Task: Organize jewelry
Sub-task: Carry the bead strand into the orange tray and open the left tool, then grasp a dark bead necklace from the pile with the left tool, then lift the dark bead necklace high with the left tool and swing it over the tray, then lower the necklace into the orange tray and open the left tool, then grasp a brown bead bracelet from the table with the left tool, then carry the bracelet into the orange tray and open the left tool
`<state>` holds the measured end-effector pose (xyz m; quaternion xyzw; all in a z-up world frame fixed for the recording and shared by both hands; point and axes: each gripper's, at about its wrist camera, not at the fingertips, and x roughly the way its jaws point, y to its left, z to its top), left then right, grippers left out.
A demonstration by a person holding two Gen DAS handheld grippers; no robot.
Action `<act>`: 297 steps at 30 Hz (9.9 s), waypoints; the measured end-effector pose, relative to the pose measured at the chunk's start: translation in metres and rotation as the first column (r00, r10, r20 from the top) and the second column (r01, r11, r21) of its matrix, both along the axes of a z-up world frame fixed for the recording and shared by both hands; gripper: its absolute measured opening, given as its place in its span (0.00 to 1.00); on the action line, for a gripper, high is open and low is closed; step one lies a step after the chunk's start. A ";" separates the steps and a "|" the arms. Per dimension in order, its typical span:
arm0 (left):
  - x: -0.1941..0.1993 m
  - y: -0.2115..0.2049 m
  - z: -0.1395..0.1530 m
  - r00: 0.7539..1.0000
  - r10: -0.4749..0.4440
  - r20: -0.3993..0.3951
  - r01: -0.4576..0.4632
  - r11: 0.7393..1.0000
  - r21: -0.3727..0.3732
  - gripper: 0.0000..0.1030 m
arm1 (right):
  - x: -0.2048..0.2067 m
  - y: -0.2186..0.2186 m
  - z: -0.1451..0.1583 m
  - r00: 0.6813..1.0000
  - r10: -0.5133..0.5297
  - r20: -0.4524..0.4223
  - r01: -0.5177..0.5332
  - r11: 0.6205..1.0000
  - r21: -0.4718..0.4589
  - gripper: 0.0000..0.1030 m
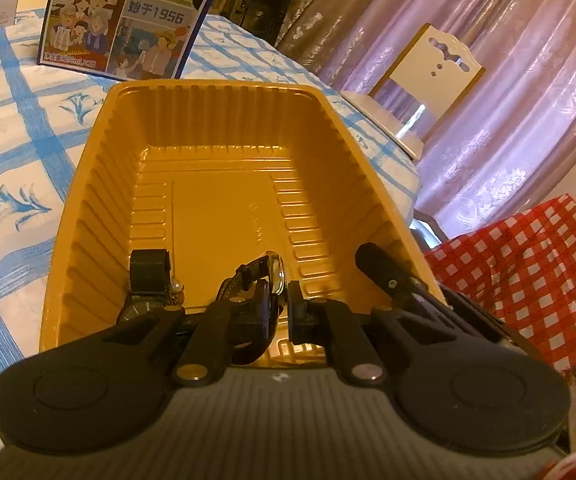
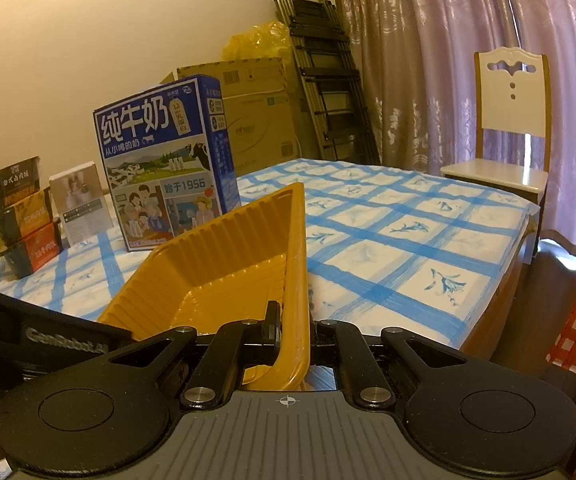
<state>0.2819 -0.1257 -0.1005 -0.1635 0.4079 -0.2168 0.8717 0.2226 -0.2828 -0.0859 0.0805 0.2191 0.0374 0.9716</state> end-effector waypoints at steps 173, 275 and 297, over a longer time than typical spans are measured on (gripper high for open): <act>0.032 0.029 0.085 0.993 -0.087 0.077 0.073 0.984 0.164 0.17 | 0.008 0.024 0.004 0.997 0.071 -0.011 -0.072 0.997 -0.023 0.08; -0.057 0.089 0.079 0.981 0.076 0.179 -0.091 0.993 0.080 0.05 | -0.001 0.034 0.007 0.998 0.055 -0.031 -0.057 0.995 -0.076 0.08; -0.033 0.057 0.062 0.987 0.085 0.138 -0.077 0.995 -0.060 0.17 | -0.001 0.033 0.006 0.997 0.071 -0.027 -0.073 0.995 -0.073 0.09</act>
